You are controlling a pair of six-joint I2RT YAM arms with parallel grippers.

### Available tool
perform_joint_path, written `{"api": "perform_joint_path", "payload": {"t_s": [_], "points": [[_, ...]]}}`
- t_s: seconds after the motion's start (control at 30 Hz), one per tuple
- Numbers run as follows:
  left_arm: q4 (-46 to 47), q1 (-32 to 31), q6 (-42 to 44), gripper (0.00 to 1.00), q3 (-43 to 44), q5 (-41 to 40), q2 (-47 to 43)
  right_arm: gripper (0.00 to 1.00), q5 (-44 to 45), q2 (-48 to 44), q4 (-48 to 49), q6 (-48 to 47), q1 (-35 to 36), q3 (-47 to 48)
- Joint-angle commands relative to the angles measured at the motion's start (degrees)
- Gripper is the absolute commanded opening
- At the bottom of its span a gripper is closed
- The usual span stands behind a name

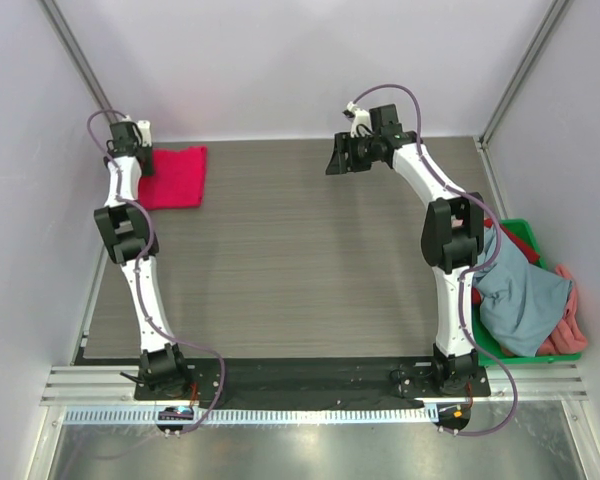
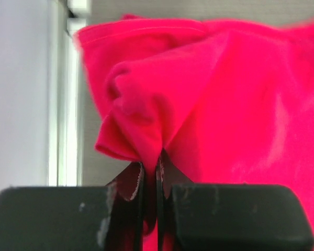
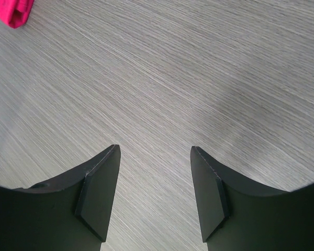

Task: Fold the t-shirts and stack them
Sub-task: Neatly place the folded tshirt to the corner

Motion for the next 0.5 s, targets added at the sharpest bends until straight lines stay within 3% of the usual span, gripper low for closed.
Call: {"api": "perform_joint_path", "payload": {"t_s": [0.0,0.1,0.3,0.47], "points": [[-2.5,-0.2,4.9,0.00,-14.9,5.2,-11.6,0.62,-0.8,-2.1,-0.1,-1.9,-0.2,0.4],[-0.1,-0.2,5.5,0.00,-24.6,7.0,-19.5,0.62,-2.0,-2.4,-0.2,-2.0,-0.8,-0.9],[-10.5,-0.2,9.0,0.00,-31.9,12.5,-27.8,0.61,-5.7,-2.6,-0.4,-2.0,-1.3,-0.9],[-16.1,-0.3,15.0,0.00,-48.0,12.9,-38.2,0.59,-8.7,-6.3,-2.8,-6.2,-2.1,-3.6]]}}
